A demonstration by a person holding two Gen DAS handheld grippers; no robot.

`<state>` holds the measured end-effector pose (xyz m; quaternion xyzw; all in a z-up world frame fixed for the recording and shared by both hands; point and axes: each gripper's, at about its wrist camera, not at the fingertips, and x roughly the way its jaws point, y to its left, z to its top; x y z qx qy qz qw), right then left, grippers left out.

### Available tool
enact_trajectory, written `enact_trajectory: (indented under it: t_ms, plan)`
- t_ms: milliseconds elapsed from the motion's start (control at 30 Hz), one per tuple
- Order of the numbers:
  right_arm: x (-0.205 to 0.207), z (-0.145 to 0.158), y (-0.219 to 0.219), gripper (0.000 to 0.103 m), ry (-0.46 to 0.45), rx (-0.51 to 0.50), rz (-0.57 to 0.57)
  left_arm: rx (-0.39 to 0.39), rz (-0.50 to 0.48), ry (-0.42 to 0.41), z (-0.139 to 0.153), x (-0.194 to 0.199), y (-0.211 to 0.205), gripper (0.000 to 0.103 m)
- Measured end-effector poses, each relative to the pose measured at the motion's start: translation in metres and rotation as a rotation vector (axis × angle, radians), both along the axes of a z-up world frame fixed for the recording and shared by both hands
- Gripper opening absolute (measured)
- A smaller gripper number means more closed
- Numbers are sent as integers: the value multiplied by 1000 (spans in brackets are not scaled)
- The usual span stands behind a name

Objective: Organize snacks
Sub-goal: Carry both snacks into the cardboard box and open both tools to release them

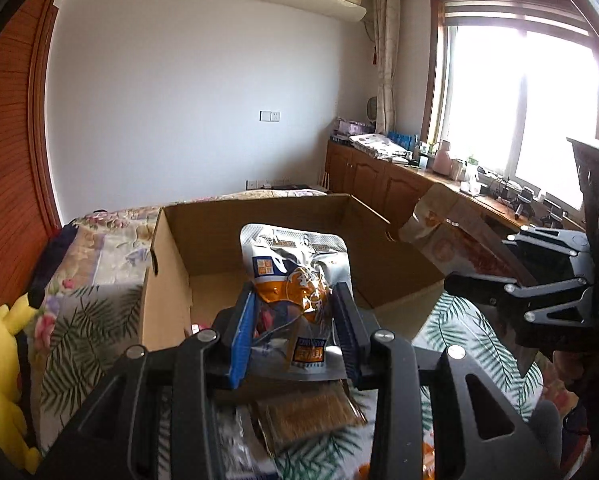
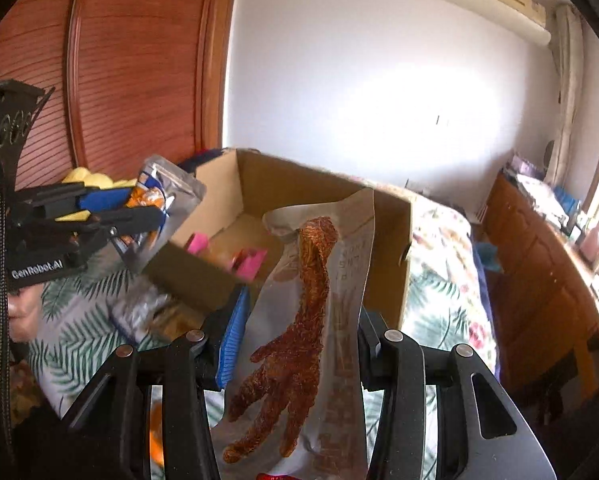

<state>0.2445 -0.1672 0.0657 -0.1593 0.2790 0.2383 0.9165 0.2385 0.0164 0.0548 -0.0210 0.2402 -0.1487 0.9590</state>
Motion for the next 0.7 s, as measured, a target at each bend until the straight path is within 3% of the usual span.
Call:
enact_trajectory:
  t_ms: [200,700]
  plan:
    - [30,11,8,45,-22,-7,0,1,5,-6,-2,31,4,36]
    - [101,-8,28,45,-1,-20,15,-12,28,27,-20,89,17,36]
